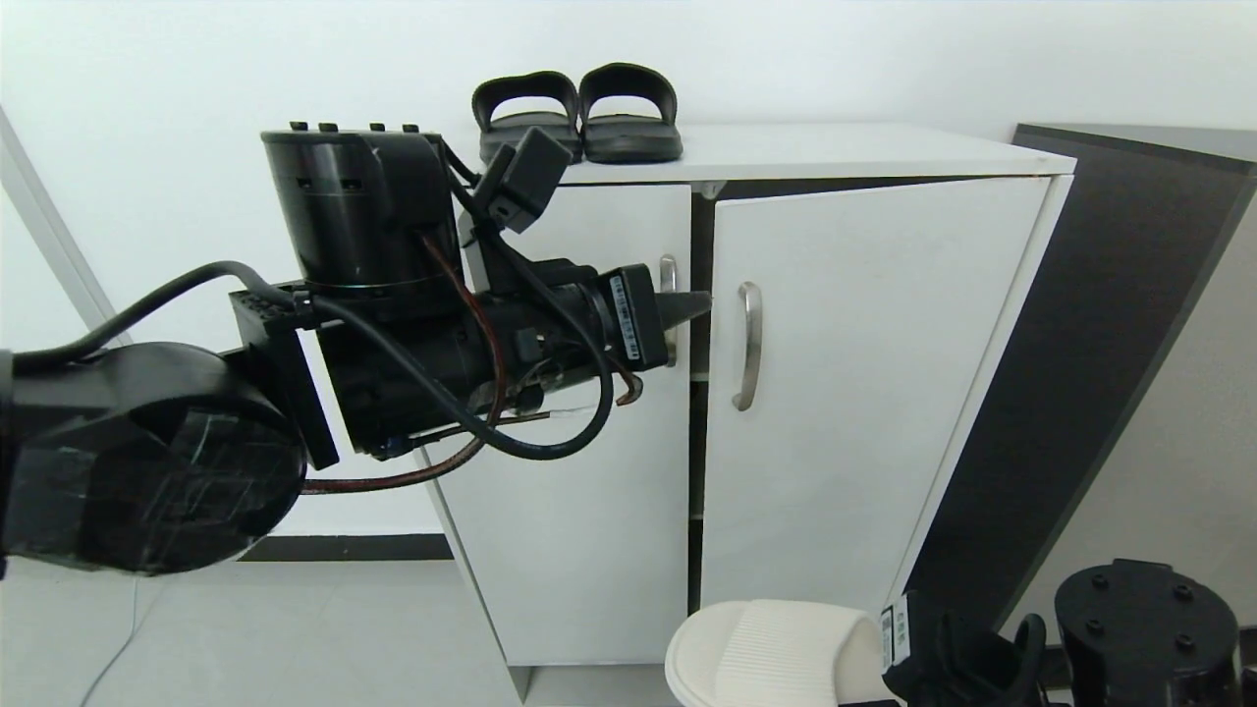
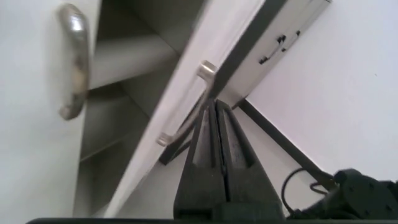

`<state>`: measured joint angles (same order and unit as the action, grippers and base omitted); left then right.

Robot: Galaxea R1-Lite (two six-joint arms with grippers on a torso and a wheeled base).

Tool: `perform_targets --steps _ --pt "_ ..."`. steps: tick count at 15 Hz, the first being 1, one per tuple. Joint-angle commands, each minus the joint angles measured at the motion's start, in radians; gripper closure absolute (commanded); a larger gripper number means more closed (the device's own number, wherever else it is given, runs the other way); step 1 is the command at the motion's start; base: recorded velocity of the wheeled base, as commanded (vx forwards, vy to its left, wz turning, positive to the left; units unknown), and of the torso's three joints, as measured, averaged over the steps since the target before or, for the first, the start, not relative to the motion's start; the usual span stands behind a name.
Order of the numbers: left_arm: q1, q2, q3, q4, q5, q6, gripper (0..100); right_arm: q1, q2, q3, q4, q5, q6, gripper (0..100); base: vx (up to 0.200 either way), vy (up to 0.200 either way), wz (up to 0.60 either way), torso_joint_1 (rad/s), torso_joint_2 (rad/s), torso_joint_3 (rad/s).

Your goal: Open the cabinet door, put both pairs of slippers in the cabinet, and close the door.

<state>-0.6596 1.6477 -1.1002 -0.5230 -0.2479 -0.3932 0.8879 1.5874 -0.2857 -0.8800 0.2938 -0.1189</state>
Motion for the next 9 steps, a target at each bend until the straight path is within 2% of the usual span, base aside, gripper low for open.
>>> perform_targets --steps 1,5,6,7,8,9 --pt "0.018 0.023 -0.021 0.0 0.001 -0.001 100 0.0 0.003 0.0 -0.001 -0.001 -0.001 100 0.0 0.0 0.0 0.0 0.0 0.0" --pt "0.044 0.087 -0.086 -0.006 0.001 -0.009 100 0.0 0.003 0.0 -0.001 -0.004 -0.021 100 0.0 0.0 0.0 0.0 0.0 0.0" --pt "0.048 0.098 -0.101 -0.006 0.002 -0.021 100 0.0 0.003 0.0 -0.001 -0.004 -0.021 100 0.0 0.0 0.0 0.0 0.0 0.0" --pt "0.049 0.109 -0.124 -0.006 0.001 -0.058 100 0.0 0.002 0.002 -0.001 -0.002 -0.019 100 0.0 0.0 0.0 0.0 0.0 0.0" --pt "0.049 0.116 -0.142 -0.006 0.001 -0.075 100 0.0 0.002 0.002 -0.001 -0.002 -0.019 100 0.0 0.0 0.0 0.0 0.0 0.0" --pt "0.049 0.129 -0.155 -0.005 0.002 -0.075 100 0.0 0.003 0.002 -0.001 -0.001 -0.019 100 0.0 0.0 0.0 0.0 0.0 0.0"
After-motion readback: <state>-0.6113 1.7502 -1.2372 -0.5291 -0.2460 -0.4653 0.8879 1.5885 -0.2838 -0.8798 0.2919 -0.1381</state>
